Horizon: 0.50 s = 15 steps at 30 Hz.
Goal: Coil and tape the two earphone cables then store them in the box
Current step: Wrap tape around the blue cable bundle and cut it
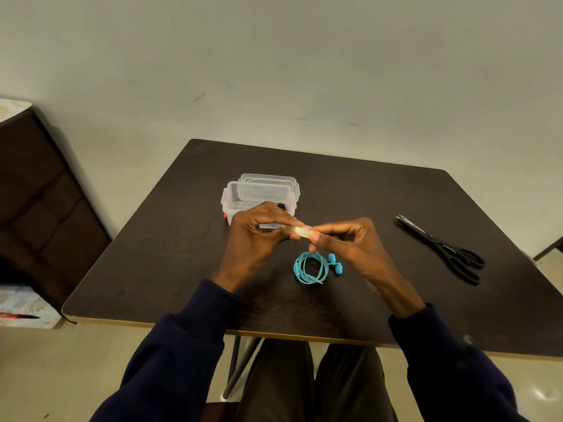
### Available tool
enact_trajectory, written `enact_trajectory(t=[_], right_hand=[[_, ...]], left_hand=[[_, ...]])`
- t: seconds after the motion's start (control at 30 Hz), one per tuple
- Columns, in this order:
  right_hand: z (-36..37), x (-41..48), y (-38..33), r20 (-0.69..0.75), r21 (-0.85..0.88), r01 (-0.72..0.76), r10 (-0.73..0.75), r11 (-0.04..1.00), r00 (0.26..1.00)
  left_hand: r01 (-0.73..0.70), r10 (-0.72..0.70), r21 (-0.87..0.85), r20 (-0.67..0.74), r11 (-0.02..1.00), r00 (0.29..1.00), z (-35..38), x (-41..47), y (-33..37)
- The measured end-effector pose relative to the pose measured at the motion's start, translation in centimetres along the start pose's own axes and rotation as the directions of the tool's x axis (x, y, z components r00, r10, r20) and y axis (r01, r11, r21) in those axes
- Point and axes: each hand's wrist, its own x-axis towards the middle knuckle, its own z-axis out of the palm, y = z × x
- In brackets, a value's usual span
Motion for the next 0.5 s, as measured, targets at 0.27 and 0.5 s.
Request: enact_trajectory(t=[0.27,0.5], right_hand=[[-0.5,0.2,-0.3,0.075,-0.004,-0.004,0.004,1.0,0.997],[-1.1,-0.1,-0.3,0.105,0.066,-0.006,-0.001,0.998,0.994]], left_hand=[[0.033,-0.038,-0.07,-0.079,0.997,0.996,-0.5,0.1,-1.0],[0.119,-0.128,-0.23,-0.027,0.966,0.991,-0.9,-0.1,-1.8]])
